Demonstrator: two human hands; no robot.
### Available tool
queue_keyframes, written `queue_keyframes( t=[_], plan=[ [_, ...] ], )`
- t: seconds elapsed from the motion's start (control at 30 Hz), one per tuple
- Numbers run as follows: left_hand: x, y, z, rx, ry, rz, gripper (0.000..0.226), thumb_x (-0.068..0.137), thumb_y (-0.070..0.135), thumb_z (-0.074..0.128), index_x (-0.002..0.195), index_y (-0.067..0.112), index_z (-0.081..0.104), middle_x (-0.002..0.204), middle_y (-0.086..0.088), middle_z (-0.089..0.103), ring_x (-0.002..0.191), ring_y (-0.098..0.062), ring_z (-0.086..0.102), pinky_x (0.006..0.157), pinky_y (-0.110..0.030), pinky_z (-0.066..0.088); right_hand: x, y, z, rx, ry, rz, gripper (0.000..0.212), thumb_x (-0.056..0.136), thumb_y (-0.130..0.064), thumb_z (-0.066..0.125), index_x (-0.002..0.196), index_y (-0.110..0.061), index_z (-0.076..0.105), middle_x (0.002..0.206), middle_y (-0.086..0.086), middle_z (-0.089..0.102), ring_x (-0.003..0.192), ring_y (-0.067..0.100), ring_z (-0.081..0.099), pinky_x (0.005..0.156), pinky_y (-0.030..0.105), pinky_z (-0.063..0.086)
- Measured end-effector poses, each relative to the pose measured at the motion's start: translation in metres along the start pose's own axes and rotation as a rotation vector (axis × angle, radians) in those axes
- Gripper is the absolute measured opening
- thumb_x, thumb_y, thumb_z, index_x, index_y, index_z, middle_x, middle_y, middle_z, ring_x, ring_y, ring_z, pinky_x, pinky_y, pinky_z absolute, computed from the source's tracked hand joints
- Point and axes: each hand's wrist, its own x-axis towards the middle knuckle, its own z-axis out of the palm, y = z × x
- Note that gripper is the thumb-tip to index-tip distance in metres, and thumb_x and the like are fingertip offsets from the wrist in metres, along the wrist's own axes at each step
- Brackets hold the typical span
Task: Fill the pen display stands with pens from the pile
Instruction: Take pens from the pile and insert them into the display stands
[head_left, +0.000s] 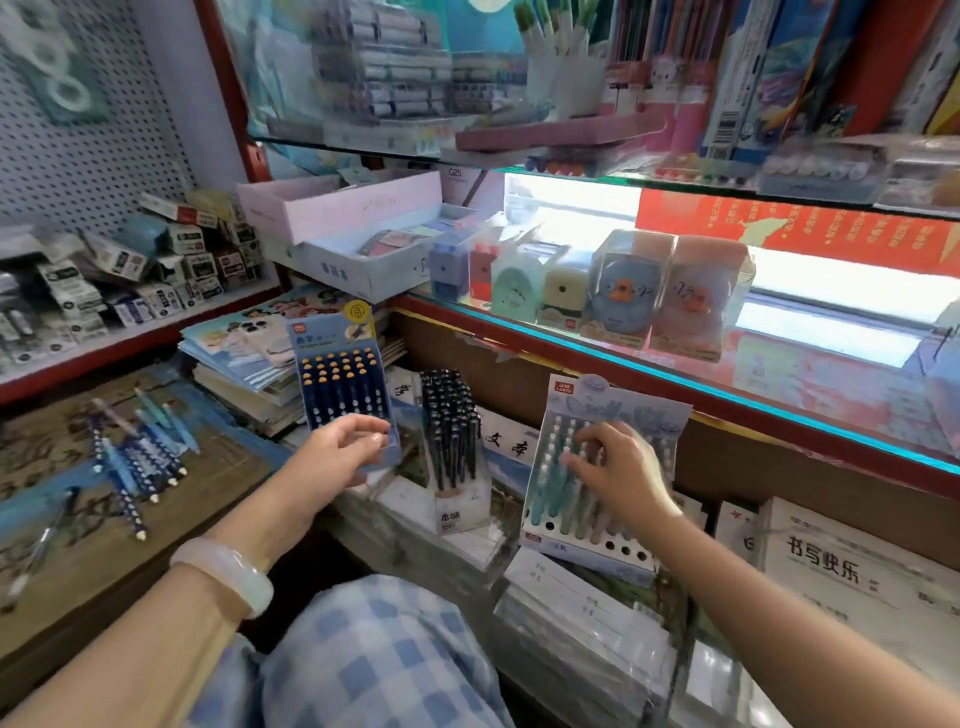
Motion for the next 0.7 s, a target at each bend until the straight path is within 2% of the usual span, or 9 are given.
queue_keyframes(
  t=[0.07, 0.2, 0.33, 0.43, 0.57, 0.7],
  plan=[
    [-0.003, -0.008, -0.020, 0.088, 0.019, 0.016, 0.015, 0.097, 0.017, 0.047, 0.109, 0.020, 0.056, 0.111, -0.003, 0.058, 0.103, -0.016, 0.054, 0.083, -0.029, 0.045, 0.006, -0.026, 0.012, 0.048, -0.052, -0.060, 0.027, 0.086, -0.028, 0.066, 0.110, -0.019, 0.060, 0.101, -0.007, 0.053, 0.094, 0.010, 0.053, 0.080, 0.021, 0.043],
    [-0.010, -0.030, -0.065, 0.242, 0.064, 0.036, 0.030, 0.093, 0.015, 0.053, 0.123, 0.016, 0.050, 0.111, -0.005, 0.055, 0.100, -0.016, 0.053, 0.080, -0.022, 0.036, 0.015, -0.082, 0.051, 0.079, -0.190, -0.225, 0.032, 0.086, -0.031, 0.065, 0.116, -0.019, 0.059, 0.102, -0.007, 0.054, 0.089, 0.006, 0.052, 0.081, 0.019, 0.044],
    [-0.020, -0.060, -0.124, 0.270, 0.134, -0.052, 0.028, 0.092, 0.021, 0.056, 0.119, 0.026, 0.048, 0.115, -0.002, 0.053, 0.109, -0.016, 0.053, 0.088, -0.025, 0.039, 0.023, -0.138, 0.103, 0.090, -0.330, -0.353, 0.035, 0.088, -0.026, 0.064, 0.120, -0.013, 0.058, 0.103, -0.004, 0.053, 0.097, 0.012, 0.054, 0.082, 0.016, 0.038],
    [-0.031, -0.088, -0.168, 0.265, 0.195, -0.135, 0.028, 0.091, 0.021, 0.057, 0.117, 0.027, 0.048, 0.115, 0.000, 0.054, 0.110, -0.017, 0.054, 0.095, -0.030, 0.042, 0.028, -0.179, 0.143, 0.068, -0.444, -0.412, 0.036, 0.090, -0.027, 0.060, 0.124, -0.015, 0.055, 0.116, 0.000, 0.056, 0.108, 0.014, 0.052, 0.088, 0.019, 0.038],
    [-0.038, -0.129, -0.215, 0.250, 0.376, -0.274, 0.036, 0.090, 0.017, 0.060, 0.124, 0.015, 0.050, 0.117, -0.003, 0.054, 0.105, -0.014, 0.051, 0.091, -0.024, 0.038, 0.034, -0.225, 0.198, 0.047, -0.568, -0.456, 0.037, 0.091, -0.030, 0.059, 0.125, -0.017, 0.053, 0.121, 0.003, 0.055, 0.112, 0.017, 0.052, 0.092, 0.025, 0.041],
    [-0.032, -0.165, -0.239, 0.295, 0.501, -0.405, 0.035, 0.090, 0.020, 0.059, 0.123, 0.013, 0.050, 0.114, -0.005, 0.058, 0.089, -0.013, 0.054, 0.079, -0.026, 0.045, 0.040, -0.259, 0.249, 0.013, -0.625, -0.503, 0.039, 0.091, -0.029, 0.059, 0.126, -0.015, 0.053, 0.122, 0.005, 0.056, 0.112, 0.018, 0.052, 0.088, 0.023, 0.038]
  ],
)
